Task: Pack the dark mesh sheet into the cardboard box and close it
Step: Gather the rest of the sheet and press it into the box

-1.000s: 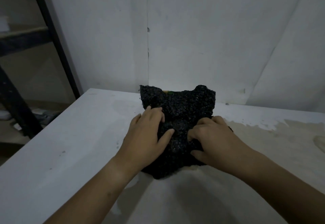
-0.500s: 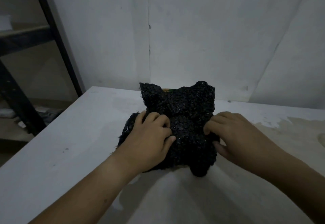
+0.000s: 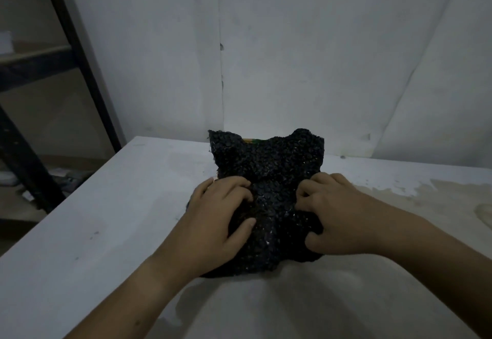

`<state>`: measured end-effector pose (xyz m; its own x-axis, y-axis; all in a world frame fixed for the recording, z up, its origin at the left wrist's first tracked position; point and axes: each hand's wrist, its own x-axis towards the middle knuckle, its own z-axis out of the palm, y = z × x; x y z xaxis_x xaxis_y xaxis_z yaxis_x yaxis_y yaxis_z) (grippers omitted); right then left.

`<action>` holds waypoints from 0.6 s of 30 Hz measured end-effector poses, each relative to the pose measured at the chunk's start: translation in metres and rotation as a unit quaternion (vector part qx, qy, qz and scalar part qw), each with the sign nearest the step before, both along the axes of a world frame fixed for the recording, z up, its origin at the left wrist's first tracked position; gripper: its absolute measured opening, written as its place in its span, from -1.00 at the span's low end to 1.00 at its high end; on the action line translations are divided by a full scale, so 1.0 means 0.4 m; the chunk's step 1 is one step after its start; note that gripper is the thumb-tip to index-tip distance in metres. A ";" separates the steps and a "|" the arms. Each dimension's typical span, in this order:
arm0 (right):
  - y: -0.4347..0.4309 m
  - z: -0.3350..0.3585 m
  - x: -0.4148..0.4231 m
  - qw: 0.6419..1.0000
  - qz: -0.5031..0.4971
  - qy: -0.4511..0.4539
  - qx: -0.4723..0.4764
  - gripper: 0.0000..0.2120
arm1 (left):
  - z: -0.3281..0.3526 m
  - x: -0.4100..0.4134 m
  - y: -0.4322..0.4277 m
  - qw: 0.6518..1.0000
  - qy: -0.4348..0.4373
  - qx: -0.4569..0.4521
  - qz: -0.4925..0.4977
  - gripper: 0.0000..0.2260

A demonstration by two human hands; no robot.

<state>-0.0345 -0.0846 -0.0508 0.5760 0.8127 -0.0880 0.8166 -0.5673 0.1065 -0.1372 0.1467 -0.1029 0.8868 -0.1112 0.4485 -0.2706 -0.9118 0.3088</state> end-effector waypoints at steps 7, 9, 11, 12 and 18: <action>-0.002 0.005 0.024 0.992 -0.002 0.039 0.124 -0.62 | -0.017 -0.010 0.027 0.996 -0.081 -0.027 0.018 -0.93; -0.003 0.009 0.036 0.987 -0.006 0.041 0.156 -0.70 | 0.003 0.005 0.016 0.996 -0.084 -0.034 0.018 -0.93; 0.002 0.016 0.045 0.980 -0.012 0.038 0.194 -0.75 | 0.013 0.021 0.002 0.997 -0.061 -0.023 0.029 -0.89; 0.006 0.021 0.048 0.978 -0.018 0.036 0.204 -0.76 | 0.012 0.027 -0.005 0.998 -0.041 -0.010 0.038 -0.85; 0.007 0.017 0.014 0.995 0.024 -0.008 0.098 -0.75 | 0.004 0.011 -0.015 0.998 0.038 0.024 0.052 -0.54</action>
